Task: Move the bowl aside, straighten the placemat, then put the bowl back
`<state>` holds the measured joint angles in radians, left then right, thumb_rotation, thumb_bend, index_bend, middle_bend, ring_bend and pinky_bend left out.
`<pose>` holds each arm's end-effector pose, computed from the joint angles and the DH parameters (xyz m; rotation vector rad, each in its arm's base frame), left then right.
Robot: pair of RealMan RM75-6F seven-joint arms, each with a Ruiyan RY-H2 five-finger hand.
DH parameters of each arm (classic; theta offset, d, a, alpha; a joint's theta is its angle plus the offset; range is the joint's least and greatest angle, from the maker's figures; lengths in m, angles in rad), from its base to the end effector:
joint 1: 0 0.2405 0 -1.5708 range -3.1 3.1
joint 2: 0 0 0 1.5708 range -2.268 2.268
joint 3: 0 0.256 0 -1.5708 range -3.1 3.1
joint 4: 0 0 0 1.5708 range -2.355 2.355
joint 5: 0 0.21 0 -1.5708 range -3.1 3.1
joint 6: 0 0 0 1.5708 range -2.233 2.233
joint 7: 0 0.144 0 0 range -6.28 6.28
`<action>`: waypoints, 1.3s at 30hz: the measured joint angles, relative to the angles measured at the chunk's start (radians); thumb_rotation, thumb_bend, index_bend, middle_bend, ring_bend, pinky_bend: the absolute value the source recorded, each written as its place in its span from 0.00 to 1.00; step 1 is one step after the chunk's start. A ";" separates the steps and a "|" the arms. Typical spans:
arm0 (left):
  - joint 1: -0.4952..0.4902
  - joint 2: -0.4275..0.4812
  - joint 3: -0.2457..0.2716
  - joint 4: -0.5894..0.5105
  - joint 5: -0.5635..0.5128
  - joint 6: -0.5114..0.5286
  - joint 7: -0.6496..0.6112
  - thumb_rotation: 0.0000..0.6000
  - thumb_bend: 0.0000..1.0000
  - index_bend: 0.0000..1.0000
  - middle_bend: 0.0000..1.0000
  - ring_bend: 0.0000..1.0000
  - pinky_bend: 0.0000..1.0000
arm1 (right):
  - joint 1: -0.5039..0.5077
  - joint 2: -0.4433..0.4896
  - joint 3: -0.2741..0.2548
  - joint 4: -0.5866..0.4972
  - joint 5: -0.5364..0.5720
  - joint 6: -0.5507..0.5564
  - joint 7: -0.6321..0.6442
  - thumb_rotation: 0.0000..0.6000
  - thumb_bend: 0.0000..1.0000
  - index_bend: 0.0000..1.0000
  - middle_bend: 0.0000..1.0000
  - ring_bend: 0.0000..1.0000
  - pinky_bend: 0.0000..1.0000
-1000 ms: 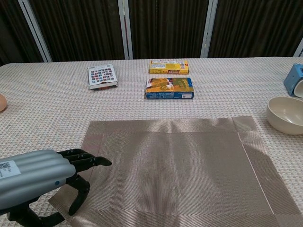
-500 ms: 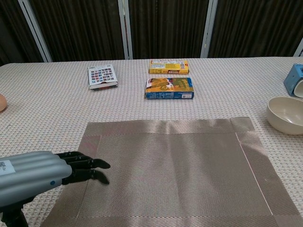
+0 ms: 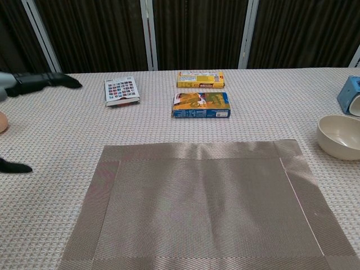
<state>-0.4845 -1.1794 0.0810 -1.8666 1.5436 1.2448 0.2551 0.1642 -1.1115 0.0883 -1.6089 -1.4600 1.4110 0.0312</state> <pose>-0.1837 0.2278 0.0741 -1.9458 -0.8419 -1.0126 -0.3023 -0.2136 0.1598 1.4056 -0.9159 0.9469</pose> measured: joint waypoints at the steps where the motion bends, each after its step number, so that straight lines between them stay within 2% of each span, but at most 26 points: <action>1: 0.009 0.006 -0.014 0.012 -0.008 0.022 -0.004 1.00 0.00 0.00 0.00 0.00 0.00 | 0.006 -0.002 0.002 0.005 0.012 -0.019 -0.003 1.00 0.00 0.03 0.00 0.00 0.00; 8: 0.080 0.023 -0.109 0.117 -0.118 0.152 -0.033 1.00 0.00 0.00 0.00 0.00 0.00 | 0.074 -0.031 0.014 0.058 0.108 -0.199 -0.033 1.00 0.00 0.06 0.00 0.00 0.00; 13: 0.119 0.031 -0.150 0.153 -0.177 0.204 -0.062 1.00 0.00 0.00 0.00 0.00 0.00 | 0.125 -0.077 0.016 0.109 0.161 -0.303 -0.069 1.00 0.00 0.09 0.00 0.00 0.00; 22: 0.173 0.065 -0.187 0.181 -0.229 0.240 -0.117 1.00 0.00 0.00 0.00 0.00 0.00 | 0.156 -0.201 0.010 0.215 0.206 -0.335 -0.153 1.00 0.00 0.20 0.00 0.00 0.00; 27: 0.177 0.066 -0.193 0.182 -0.228 0.235 -0.124 1.00 0.00 0.00 0.00 0.00 0.00 | 0.176 -0.248 0.006 0.261 0.197 -0.350 -0.166 1.00 0.02 0.32 0.00 0.00 0.00; 28: 0.177 0.065 -0.194 0.182 -0.227 0.234 -0.124 1.00 0.00 0.00 0.00 0.00 0.00 | 0.180 -0.258 0.005 0.271 0.194 -0.352 -0.167 1.00 0.05 0.32 0.00 0.00 0.00; 30: 0.178 0.064 -0.194 0.182 -0.225 0.231 -0.123 1.00 0.00 0.00 0.00 0.00 0.00 | 0.188 -0.279 0.004 0.296 0.187 -0.356 -0.169 1.00 0.12 0.40 0.00 0.00 0.00; 32: 0.178 0.063 -0.195 0.183 -0.222 0.228 -0.122 1.00 0.00 0.00 0.00 0.00 0.00 | 0.194 -0.296 0.005 0.317 0.183 -0.358 -0.170 1.00 0.21 0.54 0.00 0.00 0.00; 35: 0.181 0.061 -0.199 0.183 -0.219 0.227 -0.121 1.00 0.00 0.00 0.00 0.00 0.00 | 0.204 -0.330 0.006 0.366 0.175 -0.360 -0.167 1.00 0.31 0.67 0.00 0.00 0.00; 39: 0.184 0.060 -0.204 0.183 -0.217 0.225 -0.121 1.00 0.00 0.00 0.00 0.00 0.00 | 0.215 -0.379 0.009 0.443 0.152 -0.347 -0.146 1.00 0.35 0.77 0.00 0.00 0.00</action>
<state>-0.3003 -1.1193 -0.1228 -1.6838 1.3262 1.4700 0.1342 0.3792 -1.4905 0.0972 -1.1657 -1.3084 1.0644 -0.1150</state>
